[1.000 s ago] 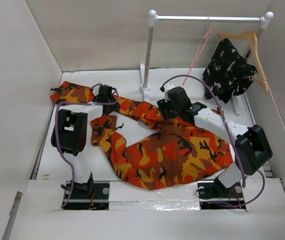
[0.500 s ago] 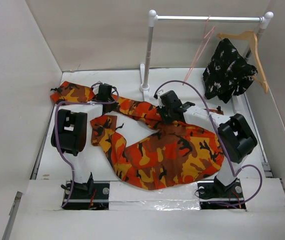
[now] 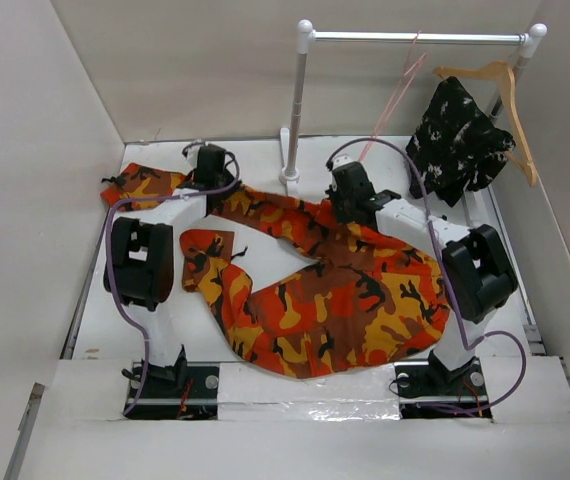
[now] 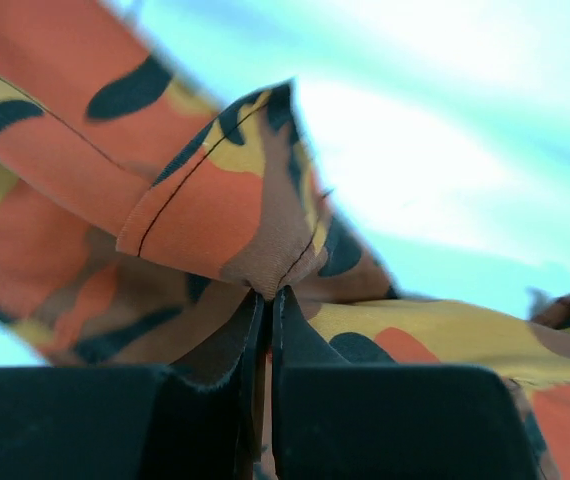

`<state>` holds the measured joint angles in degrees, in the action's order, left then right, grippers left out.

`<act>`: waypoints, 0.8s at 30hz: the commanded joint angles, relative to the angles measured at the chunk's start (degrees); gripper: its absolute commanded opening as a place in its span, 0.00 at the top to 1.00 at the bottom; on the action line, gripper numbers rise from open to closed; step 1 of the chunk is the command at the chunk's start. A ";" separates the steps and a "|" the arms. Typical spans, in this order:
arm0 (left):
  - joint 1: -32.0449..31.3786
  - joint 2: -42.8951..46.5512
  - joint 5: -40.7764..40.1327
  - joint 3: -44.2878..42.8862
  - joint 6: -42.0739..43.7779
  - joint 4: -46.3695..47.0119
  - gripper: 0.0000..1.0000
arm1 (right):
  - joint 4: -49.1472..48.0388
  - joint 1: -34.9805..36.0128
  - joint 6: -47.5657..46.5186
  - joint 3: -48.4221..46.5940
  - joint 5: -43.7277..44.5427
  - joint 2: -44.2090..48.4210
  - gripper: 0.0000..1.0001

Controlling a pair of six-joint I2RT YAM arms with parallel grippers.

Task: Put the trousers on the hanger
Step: Flatten out the trousers at the center of the board.

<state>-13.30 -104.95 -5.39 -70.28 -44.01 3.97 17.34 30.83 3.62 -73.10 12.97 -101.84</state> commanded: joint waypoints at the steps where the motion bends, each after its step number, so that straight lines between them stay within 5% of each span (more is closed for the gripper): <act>1: 0.12 -3.23 -3.05 -9.85 -0.20 1.41 1.00 | -5.21 -3.23 2.53 -4.41 7.94 -1.33 1.00; 5: 0.12 -13.68 -3.32 -22.77 0.85 -5.27 0.77 | -5.84 -4.54 4.82 -8.37 11.98 -4.85 0.98; 8: 0.12 -15.38 -5.06 -28.59 2.78 -9.68 0.56 | -4.43 -4.55 6.49 -11.36 13.92 -7.40 0.77; 11: 0.12 -10.22 -7.52 -25.09 4.89 -7.58 0.40 | -5.82 -4.55 7.46 -9.96 13.75 -6.09 0.54; 17: -4.25 4.90 -6.39 -2.97 4.02 3.75 0.39 | -8.28 -4.55 9.39 -0.24 7.07 6.11 0.25; 22: -18.49 13.19 -10.42 13.05 5.78 8.25 0.39 | -11.62 -12.44 13.07 13.22 1.98 20.52 0.31; 24: -24.54 12.14 -11.84 15.86 5.25 8.25 0.37 | -13.64 -17.09 15.01 17.62 -0.13 26.50 0.78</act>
<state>-30.61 -92.40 -15.07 -58.35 -39.70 8.71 9.19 19.62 14.59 -59.94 15.70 -80.93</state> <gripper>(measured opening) 0.626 0.334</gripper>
